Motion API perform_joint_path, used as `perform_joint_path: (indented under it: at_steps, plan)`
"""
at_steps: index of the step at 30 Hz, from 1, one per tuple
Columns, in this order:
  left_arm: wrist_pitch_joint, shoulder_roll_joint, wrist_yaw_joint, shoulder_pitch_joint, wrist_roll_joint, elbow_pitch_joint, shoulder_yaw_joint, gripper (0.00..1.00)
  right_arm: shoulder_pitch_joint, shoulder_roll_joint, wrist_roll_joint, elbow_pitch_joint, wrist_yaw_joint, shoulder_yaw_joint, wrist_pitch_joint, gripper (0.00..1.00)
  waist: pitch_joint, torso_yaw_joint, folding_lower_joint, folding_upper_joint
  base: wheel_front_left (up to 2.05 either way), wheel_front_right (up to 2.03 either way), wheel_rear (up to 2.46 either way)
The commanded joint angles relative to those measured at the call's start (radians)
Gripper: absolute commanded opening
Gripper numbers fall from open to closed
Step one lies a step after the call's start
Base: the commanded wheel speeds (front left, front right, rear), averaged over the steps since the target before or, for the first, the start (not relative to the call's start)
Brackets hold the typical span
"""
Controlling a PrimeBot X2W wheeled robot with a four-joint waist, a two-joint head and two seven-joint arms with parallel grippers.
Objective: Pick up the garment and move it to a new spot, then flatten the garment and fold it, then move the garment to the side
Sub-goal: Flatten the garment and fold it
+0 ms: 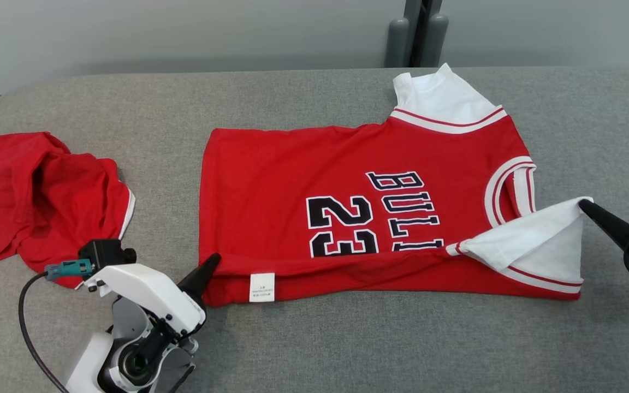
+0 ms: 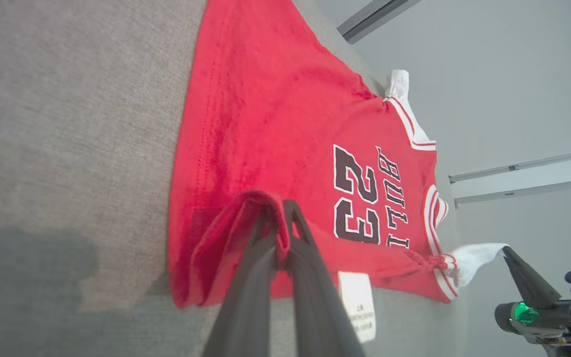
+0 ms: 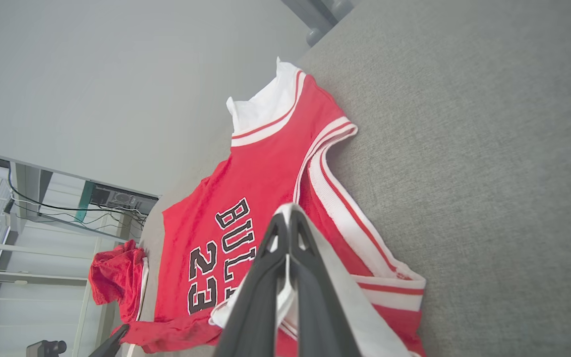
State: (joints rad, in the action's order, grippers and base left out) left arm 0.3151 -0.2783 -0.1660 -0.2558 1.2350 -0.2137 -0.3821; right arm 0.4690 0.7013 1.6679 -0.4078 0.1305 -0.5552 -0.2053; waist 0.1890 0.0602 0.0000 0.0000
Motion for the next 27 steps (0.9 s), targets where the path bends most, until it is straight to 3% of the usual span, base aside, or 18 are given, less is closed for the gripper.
perform_joint_path:
  at_steps: [1,25,26,27]
  plan:
    - [-0.005,-0.004,-0.001,-0.019,-0.004,-0.006,0.006,0.0,0.013,-0.002,-0.006,-0.006,0.0,0.001,0.004,0.0,0.006,0.0,0.0,0.0,0.0,0.0,0.0]
    - [-0.135,0.089,0.075,-0.219,-0.091,-0.294,-0.027,0.0,0.15,-0.062,-0.117,-0.071,0.0,-0.026,0.051,0.0,0.113,0.019,0.0,0.0,0.0,0.0,0.0]
    - [-0.137,0.091,0.078,-0.224,-0.091,-0.303,-0.028,0.27,0.151,-0.063,-0.116,-0.075,0.0,-0.025,0.054,0.0,0.115,0.02,0.0,0.0,0.0,0.0,0.0]
    - [-0.141,0.092,0.077,-0.23,-0.095,-0.31,-0.029,0.61,0.151,-0.065,-0.115,-0.082,0.0,-0.023,0.056,0.0,0.116,0.021,0.0,0.0,0.0,0.0,0.0]
